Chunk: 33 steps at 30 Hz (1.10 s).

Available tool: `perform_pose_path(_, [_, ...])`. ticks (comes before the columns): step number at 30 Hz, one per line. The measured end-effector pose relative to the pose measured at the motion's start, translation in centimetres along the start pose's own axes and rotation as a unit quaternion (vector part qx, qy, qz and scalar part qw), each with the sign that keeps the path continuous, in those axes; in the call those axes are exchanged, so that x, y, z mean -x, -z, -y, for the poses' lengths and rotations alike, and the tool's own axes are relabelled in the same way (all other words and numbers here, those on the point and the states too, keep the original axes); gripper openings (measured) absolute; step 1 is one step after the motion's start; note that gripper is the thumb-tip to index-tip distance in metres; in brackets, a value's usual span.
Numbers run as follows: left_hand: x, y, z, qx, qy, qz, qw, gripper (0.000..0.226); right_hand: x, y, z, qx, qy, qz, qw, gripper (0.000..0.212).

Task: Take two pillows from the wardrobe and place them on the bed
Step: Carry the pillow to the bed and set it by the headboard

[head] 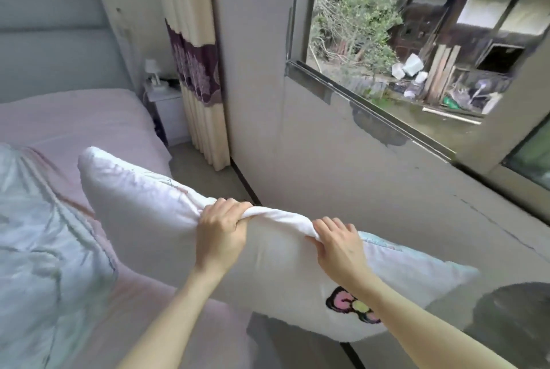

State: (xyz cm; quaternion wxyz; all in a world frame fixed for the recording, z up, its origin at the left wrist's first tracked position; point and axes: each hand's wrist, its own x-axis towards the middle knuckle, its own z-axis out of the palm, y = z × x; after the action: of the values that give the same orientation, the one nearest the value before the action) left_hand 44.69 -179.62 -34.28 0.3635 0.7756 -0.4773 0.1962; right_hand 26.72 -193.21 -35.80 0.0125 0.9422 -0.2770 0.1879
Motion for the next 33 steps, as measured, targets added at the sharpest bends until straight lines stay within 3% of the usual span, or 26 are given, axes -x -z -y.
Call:
perform_pose_path(7, [-6.9,-1.2,9.6,-0.089,0.150,-0.021,0.984,0.022,-18.1,-3.9,3.2,-0.121,0.125,-0.054,0.983,0.024])
perform_pose_path(12, [-10.7,-4.6,20.4,-0.179,0.154,0.047,0.971,0.030,-29.8,-9.5,3.9,-0.166,0.145,-0.051,0.974,0.033])
perform_pose_path(15, [-14.9,-7.0,25.9,-0.215,0.172,0.051,0.960,0.013,-36.9,-13.0,4.9,-0.183,0.144,-0.029,0.972,0.035])
perform_pose_path(20, [-23.1,-9.4,32.4,-0.253,0.218,0.046,0.941,0.019,-48.1,-17.2,6.3,-0.181,0.153,0.021,0.971,0.025])
perform_pose_path(26, [-32.4,-10.1,40.8,-0.309,0.222,-0.021,0.925,0.017,-59.9,-22.5,10.2,-0.248,0.151,0.003,0.957,0.022])
perform_pose_path(33, [-41.7,-10.9,54.9,-0.382,0.278,-0.098,0.876,0.015,-76.7,-30.7,18.6,-0.298,0.216,0.020,0.930,0.026])
